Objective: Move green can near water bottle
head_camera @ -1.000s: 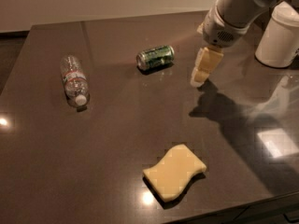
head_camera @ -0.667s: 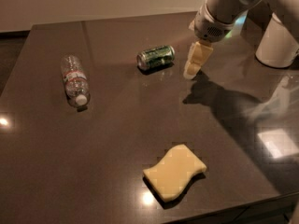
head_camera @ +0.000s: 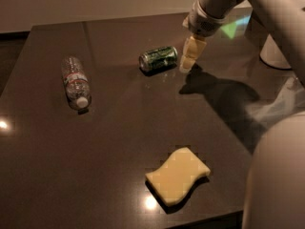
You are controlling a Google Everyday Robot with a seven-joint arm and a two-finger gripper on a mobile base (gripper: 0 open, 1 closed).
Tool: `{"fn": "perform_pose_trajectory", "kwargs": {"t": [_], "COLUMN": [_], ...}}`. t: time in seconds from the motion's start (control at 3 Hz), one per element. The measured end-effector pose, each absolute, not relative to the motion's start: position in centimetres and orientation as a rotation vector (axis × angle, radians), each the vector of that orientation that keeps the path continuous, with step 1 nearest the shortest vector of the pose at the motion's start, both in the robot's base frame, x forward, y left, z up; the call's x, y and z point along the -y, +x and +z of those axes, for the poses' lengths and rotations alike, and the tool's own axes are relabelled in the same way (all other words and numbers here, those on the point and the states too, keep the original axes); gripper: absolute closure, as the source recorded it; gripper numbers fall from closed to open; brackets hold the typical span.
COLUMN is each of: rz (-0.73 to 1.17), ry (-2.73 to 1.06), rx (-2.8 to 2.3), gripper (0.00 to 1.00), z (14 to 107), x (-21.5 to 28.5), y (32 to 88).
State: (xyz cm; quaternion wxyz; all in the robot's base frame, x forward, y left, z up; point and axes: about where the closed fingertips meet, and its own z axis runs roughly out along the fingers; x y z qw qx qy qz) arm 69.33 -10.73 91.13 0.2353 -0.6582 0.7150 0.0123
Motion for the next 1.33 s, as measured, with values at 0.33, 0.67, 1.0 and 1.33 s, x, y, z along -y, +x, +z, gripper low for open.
{"fn": "perform_pose_trajectory", "kwargs": {"t": [0.33, 0.67, 1.0, 1.33], "rz": [0.044, 0.061, 0.091, 0.110], "ry": [-1.849, -1.911, -1.968, -2.032], "rx": [-1.947, -1.928, -1.903, -1.872], "gripper": [0.00, 0.00, 0.00, 0.00], "z": [90.5, 89.8, 89.2, 88.5], "x": [9.7, 8.3, 6.4, 4.4], "y": [70.4, 71.1, 71.5, 72.1]}}
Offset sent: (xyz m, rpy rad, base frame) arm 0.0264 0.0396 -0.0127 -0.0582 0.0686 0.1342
